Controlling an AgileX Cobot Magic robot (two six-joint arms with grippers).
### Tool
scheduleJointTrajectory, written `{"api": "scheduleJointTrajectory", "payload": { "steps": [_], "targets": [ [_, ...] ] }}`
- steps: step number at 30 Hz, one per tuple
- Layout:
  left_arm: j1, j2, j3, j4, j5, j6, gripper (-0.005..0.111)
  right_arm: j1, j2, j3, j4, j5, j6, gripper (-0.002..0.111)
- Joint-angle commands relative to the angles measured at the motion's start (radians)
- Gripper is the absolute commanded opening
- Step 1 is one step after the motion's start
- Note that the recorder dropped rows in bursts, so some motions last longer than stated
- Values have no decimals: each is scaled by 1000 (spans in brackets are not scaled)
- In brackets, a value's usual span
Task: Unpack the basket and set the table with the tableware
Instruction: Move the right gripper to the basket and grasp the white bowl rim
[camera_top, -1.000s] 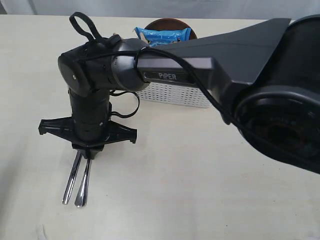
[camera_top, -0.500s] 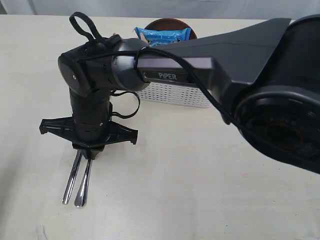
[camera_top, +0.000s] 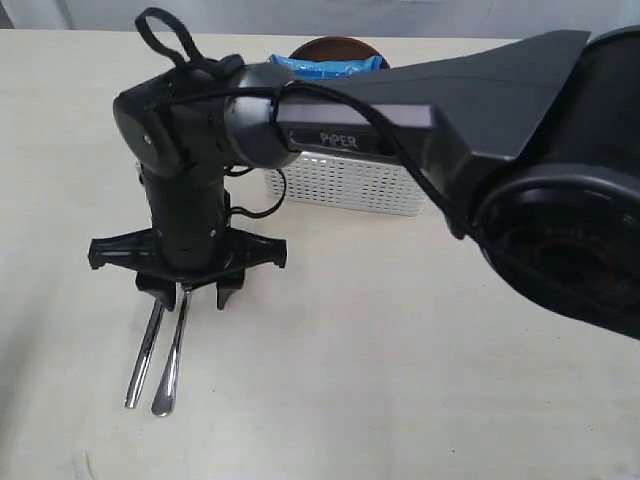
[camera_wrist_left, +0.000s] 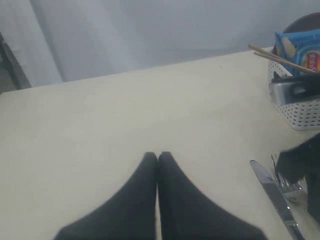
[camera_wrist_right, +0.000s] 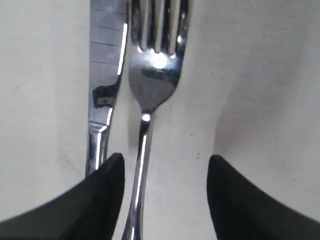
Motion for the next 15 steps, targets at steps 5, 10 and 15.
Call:
{"api": "scheduleJointTrajectory", "payload": {
  "steps": [5, 10, 15],
  "targets": [
    [-2, -6, 3, -2, 2, -6, 0, -148, -119, -198, -29, 163, -185, 49],
    [-2, -6, 3, -2, 2, -6, 0, -260, -142, -251, -46, 165, -403, 49],
    [-2, -6, 3, 4, 2, -6, 0, -300, -123, -249, -213, 165, -479, 49]
  ]
}}
